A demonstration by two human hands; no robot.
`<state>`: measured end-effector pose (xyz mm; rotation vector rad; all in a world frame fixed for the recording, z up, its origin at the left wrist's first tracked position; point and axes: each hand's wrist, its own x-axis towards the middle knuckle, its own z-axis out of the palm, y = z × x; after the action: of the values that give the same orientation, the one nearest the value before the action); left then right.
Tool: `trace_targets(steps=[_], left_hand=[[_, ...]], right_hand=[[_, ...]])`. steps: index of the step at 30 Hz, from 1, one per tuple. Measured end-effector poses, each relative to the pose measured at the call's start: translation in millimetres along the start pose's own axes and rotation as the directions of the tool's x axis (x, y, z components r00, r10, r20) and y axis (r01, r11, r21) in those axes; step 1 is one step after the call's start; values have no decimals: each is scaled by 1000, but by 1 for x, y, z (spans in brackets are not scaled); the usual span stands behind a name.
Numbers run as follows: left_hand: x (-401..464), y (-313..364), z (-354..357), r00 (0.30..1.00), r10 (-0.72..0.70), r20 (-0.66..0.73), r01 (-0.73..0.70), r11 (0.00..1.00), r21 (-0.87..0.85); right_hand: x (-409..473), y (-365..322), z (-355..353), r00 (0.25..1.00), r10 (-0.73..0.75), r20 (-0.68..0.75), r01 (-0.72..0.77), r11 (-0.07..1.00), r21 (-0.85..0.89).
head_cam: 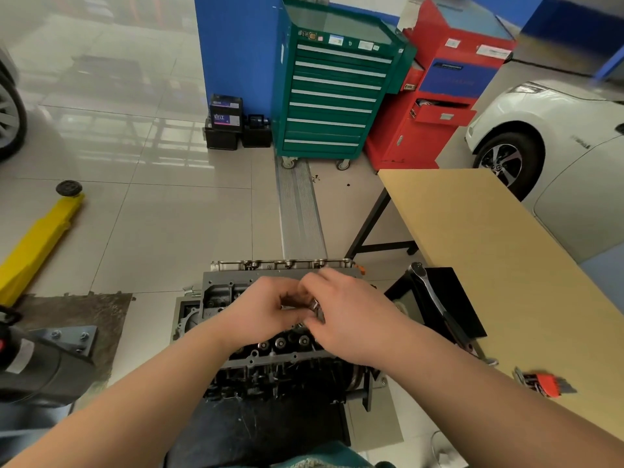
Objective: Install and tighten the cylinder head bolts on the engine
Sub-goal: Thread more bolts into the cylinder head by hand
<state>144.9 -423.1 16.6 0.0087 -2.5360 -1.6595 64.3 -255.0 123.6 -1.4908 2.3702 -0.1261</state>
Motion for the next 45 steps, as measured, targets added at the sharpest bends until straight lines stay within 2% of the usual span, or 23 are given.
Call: trace_targets(steps=[3, 7, 10, 12, 14, 16, 19, 22, 24, 27, 29, 32, 35, 37, 40, 43, 45], left_hand=[[-4, -1, -5, 998, -10, 59, 12, 999, -35], [-3, 3, 5, 1000, 2, 25, -1, 1000, -21], [0, -1, 9, 999, -39, -21, 40, 998, 50], [1, -5, 6, 997, -77, 11, 76, 996, 35], [1, -5, 2, 994, -82, 71, 84, 996, -27], [0, -3, 1, 992, -87, 95, 96, 991, -94], [0, -4, 3, 996, -82, 38, 81, 997, 19], [0, -5, 5, 998, -62, 32, 61, 997, 52], [-1, -5, 3, 996, -73, 48, 72, 997, 39], [-4, -1, 3, 995, -75, 67, 77, 997, -26], [-3, 1, 5, 995, -79, 59, 79, 997, -2], [-3, 1, 9, 997, -52, 53, 49, 997, 56], [-5, -7, 4, 994, -91, 53, 88, 994, 59], [-6, -9, 1, 991, -113, 64, 113, 994, 15], [-6, -6, 2, 994, -104, 37, 106, 992, -61], [-3, -7, 7, 995, -96, -16, 95, 995, -28], [-3, -9, 6, 994, -111, -10, 111, 994, -10]], right_hand=[[0, 4, -1, 999, 31, 33, -31, 1000, 3], [8, -2, 1, 985, 156, -69, -166, 970, -175], [9, -5, -1, 992, 63, -106, -79, 984, -160], [9, -2, -5, 1000, -10, -21, 9, 999, -52], [10, 3, -7, 999, -19, 37, 20, 1000, -20], [10, 3, -6, 999, 42, -7, -42, 996, -73], [13, 1, -3, 988, 124, -94, -142, 964, -223], [10, 0, -5, 1000, -8, -29, 6, 997, -77], [9, 3, -5, 995, -89, 45, 91, 995, -45], [12, 4, -3, 999, -3, -45, 0, 997, -73], [15, 3, 1, 994, 39, -100, -51, 991, -124], [12, 2, 4, 998, -26, -52, 20, 995, -97], [8, 7, 4, 992, -125, 25, 126, 990, -61], [9, 9, 3, 997, -78, 10, 79, 995, -56], [13, 5, 3, 996, 17, -89, -27, 993, -113], [12, 2, 4, 994, -47, -100, 38, 995, -90], [10, 4, 2, 992, -118, -47, 114, 991, -65]])
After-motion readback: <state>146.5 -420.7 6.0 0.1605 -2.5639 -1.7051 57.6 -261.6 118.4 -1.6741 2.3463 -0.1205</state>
